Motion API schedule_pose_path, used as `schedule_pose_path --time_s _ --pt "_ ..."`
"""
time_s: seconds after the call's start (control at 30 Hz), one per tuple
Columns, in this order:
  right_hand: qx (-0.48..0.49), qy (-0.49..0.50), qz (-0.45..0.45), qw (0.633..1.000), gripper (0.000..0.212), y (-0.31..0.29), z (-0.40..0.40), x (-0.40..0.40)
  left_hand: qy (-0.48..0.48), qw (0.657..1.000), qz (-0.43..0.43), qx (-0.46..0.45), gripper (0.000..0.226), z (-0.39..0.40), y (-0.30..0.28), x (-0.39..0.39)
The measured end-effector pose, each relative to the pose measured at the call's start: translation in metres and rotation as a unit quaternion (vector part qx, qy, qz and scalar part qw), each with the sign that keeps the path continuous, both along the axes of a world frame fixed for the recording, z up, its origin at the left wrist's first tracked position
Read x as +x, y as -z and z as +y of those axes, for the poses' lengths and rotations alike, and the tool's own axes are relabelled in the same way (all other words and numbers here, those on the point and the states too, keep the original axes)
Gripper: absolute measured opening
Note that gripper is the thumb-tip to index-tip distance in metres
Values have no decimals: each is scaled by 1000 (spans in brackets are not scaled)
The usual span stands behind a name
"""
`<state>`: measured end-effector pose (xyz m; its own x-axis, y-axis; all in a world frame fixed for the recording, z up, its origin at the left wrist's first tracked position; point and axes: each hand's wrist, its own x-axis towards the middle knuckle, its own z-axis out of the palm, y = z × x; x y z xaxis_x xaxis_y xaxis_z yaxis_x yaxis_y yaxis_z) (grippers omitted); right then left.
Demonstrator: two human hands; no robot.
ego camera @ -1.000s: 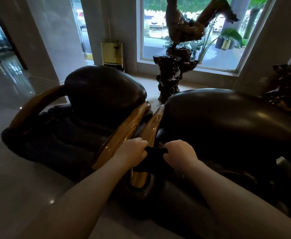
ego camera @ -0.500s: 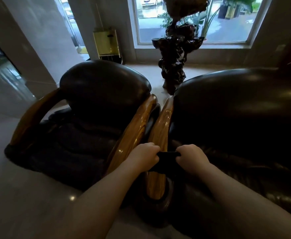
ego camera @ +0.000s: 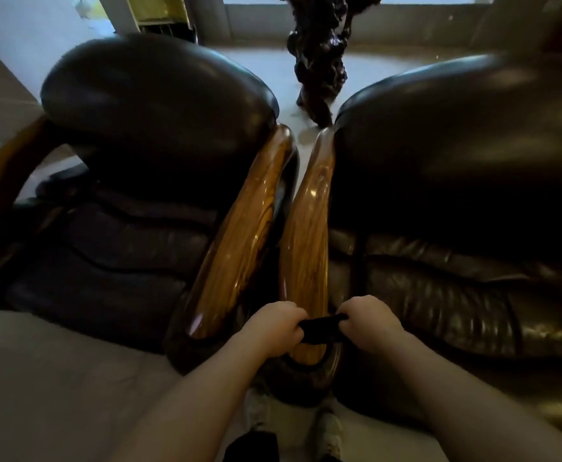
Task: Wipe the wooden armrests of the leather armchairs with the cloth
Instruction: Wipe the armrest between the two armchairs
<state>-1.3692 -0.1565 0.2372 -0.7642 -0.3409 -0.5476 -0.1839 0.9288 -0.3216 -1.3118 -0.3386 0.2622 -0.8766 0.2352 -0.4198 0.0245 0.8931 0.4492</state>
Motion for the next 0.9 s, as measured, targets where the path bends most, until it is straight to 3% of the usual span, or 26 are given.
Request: schedule_pose_path --time_s 0.27,0.5,0.9 --pt "34 35 -108 993 13 62 -35 29 49 996 -69 30 28 -45 83 1" --pt "11 75 -86 993 15 79 -59 -6 41 996 -47 58 27 -76 123 -44" --pt "-45 107 -33 993 22 114 -64 -115 -71 992 52 94 27 -84 153 -132"
